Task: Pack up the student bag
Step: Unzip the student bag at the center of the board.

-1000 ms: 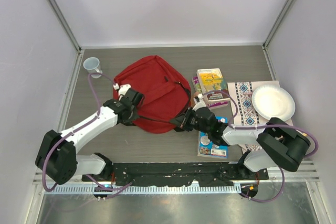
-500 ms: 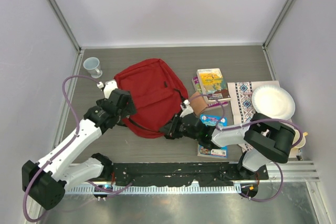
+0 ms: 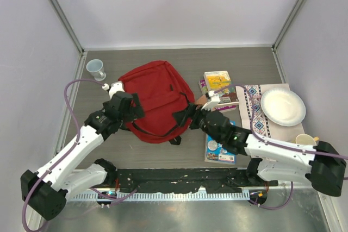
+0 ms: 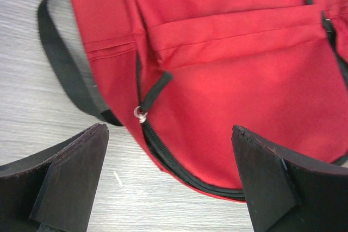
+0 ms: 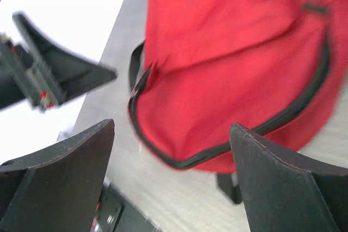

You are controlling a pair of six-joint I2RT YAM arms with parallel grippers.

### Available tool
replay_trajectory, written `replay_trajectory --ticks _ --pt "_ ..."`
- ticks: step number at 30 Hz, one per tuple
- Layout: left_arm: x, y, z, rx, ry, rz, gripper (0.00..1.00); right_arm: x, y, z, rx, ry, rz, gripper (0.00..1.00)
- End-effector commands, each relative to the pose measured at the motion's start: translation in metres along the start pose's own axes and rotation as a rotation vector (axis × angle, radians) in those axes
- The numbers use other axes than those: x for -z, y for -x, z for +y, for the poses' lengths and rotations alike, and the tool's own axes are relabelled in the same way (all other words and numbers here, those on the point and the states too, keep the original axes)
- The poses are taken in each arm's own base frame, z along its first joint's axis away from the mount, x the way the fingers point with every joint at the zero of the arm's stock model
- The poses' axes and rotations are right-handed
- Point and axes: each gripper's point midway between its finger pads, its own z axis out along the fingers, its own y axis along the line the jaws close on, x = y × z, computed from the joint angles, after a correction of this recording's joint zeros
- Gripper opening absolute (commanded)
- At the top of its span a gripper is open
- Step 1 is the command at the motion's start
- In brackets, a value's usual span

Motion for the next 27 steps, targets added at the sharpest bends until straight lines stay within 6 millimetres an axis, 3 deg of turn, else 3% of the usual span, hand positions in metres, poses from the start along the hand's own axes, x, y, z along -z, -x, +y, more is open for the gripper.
replay_trajectory --ticks 1,2,4,6,10,13,16,21,27 --pt "0.005 0.011 -0.035 0.047 -0.166 -0.018 0.99 0.021 0.060 -0.061 0.123 -0.292 -0.172 0.93" --pt "0.005 0.010 -0.040 0.050 -0.184 -0.013 1.00 0.025 0.073 -0.085 0.103 -0.359 -0.189 0.93" --pt "0.005 0.010 -0.051 0.056 -0.215 -0.013 1.00 0.032 0.077 -0.102 0.046 -0.373 -0.172 0.94" --pt "0.011 0.008 -0.068 0.036 -0.264 -0.024 1.00 0.044 0.085 -0.140 -0.008 -0.467 -0.179 0.94" --pt "0.015 -0.005 -0.102 -0.019 -0.324 -0.009 1.00 0.069 0.087 -0.184 -0.097 -0.560 -0.184 0.95" --pt "0.018 -0.016 -0.129 -0.048 -0.387 0.015 1.00 0.089 0.078 -0.214 -0.162 -0.651 -0.164 0.96" --pt "0.019 -0.035 -0.157 -0.076 -0.447 0.049 1.00 0.104 0.067 -0.237 -0.244 -0.728 -0.174 0.97" --pt "0.021 -0.072 -0.203 -0.123 -0.550 0.124 1.00 0.123 0.041 -0.259 -0.327 -0.813 -0.183 0.97" --pt "0.025 -0.112 -0.245 -0.172 -0.649 0.217 1.00 0.126 0.025 -0.261 -0.336 -0.805 -0.145 0.98"
